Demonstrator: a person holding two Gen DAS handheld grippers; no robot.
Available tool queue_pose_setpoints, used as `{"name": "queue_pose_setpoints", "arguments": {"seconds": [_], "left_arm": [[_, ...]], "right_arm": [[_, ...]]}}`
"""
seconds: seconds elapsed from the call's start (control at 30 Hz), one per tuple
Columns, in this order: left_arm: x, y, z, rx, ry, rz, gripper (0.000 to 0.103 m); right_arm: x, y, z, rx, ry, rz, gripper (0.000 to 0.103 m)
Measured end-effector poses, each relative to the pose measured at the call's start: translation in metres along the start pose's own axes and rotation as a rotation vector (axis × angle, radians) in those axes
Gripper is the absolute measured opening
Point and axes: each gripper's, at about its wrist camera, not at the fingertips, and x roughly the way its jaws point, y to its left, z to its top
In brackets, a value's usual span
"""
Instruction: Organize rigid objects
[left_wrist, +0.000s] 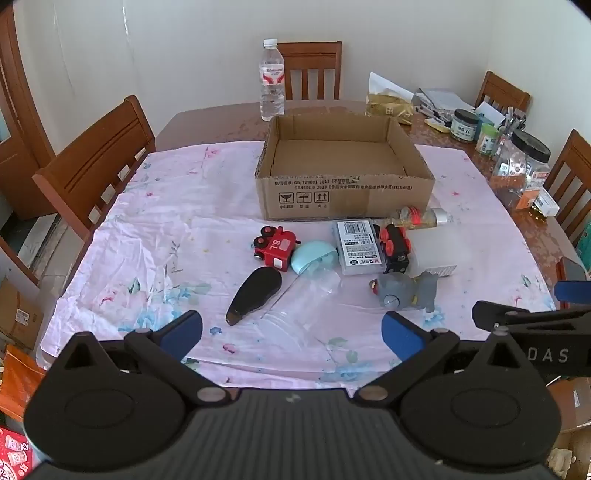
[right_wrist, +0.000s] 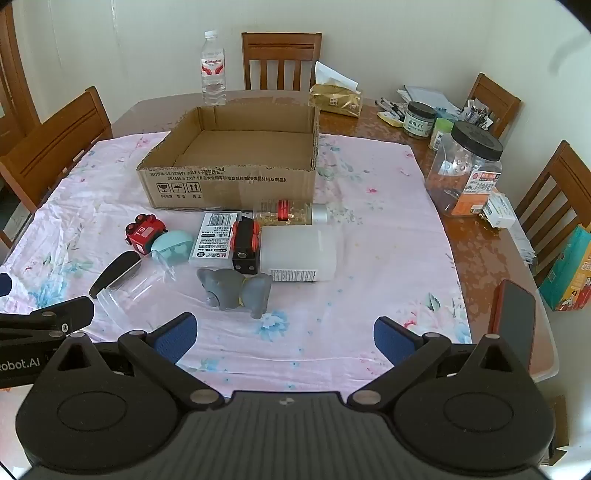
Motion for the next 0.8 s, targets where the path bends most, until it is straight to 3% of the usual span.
{"name": "queue_pose_setpoints", "arguments": {"seconds": [0.8], "left_arm": [[-0.004, 0.001, 0.004, -0.009, -0.002, -0.003, 0.102]], "right_arm": [[-0.002, 0.0, 0.004, -0.009, -0.002, -0.002, 0.103]]}}
